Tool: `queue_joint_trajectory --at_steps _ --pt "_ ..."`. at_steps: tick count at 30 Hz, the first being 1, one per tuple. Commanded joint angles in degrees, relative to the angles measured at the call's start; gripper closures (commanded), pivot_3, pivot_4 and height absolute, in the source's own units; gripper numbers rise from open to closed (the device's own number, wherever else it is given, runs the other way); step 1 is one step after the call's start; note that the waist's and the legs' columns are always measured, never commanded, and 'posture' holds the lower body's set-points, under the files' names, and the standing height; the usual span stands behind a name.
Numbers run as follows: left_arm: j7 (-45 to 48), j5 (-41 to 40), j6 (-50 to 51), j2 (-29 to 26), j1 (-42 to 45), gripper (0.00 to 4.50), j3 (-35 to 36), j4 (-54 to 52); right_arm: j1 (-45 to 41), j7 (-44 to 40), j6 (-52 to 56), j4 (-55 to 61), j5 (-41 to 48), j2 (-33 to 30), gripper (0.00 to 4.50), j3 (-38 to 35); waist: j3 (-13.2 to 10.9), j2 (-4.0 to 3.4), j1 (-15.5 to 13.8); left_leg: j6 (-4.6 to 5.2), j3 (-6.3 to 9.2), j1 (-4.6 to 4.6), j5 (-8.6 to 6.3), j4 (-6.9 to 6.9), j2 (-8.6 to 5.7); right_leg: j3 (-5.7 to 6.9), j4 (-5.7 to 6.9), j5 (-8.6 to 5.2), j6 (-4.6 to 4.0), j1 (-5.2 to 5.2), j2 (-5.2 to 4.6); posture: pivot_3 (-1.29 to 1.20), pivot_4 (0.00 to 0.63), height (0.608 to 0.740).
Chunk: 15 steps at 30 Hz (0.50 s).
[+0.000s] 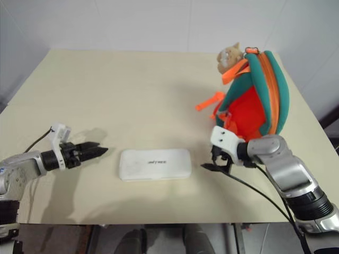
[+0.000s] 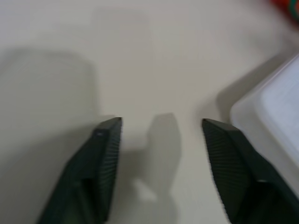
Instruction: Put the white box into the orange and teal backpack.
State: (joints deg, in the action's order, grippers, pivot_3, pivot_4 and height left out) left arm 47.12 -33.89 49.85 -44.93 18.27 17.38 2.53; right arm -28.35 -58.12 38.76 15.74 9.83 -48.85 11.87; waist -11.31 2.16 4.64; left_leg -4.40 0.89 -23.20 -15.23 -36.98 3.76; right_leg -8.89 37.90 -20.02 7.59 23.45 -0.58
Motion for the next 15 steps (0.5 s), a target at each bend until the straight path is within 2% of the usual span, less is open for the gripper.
queue_joint_trajectory --at_steps 1,2,15 --pt "-0.31 -3.94 1.95 0.41 0.68 0.24 3.89 -2.49 0.17 0.99 -0.98 2.40 0.52 -0.11 0.00 -2.34 0.00 0.00 0.02 0.00 0.00 0.00 0.00 0.00 0.00 0.00 0.00 0.00 0.00 0.00 0.00 0.00 0.150 0.740" --pt "-0.55 -4.94 2.37 0.66 0.76 0.02 4.81 -2.77 0.34 1.53 -1.47 2.34 0.36 0.23 0.00 -2.51 0.00 0.00 0.01 0.00 0.00 0.00 0.00 0.01 0.00 0.00 0.00 0.00 0.00 0.01 0.00 0.00 0.150 0.740" --pt "-2.67 -11.71 8.89 1.05 -1.05 0.02 9.65 -2.97 0.90 6.44 -8.91 -0.88 -4.92 2.92 0.00 0.00 0.00 0.00 0.03 0.00 0.01 0.00 0.00 0.00 0.00 0.01 0.01 0.00 0.00 0.00 0.00 0.00 0.150 0.740"
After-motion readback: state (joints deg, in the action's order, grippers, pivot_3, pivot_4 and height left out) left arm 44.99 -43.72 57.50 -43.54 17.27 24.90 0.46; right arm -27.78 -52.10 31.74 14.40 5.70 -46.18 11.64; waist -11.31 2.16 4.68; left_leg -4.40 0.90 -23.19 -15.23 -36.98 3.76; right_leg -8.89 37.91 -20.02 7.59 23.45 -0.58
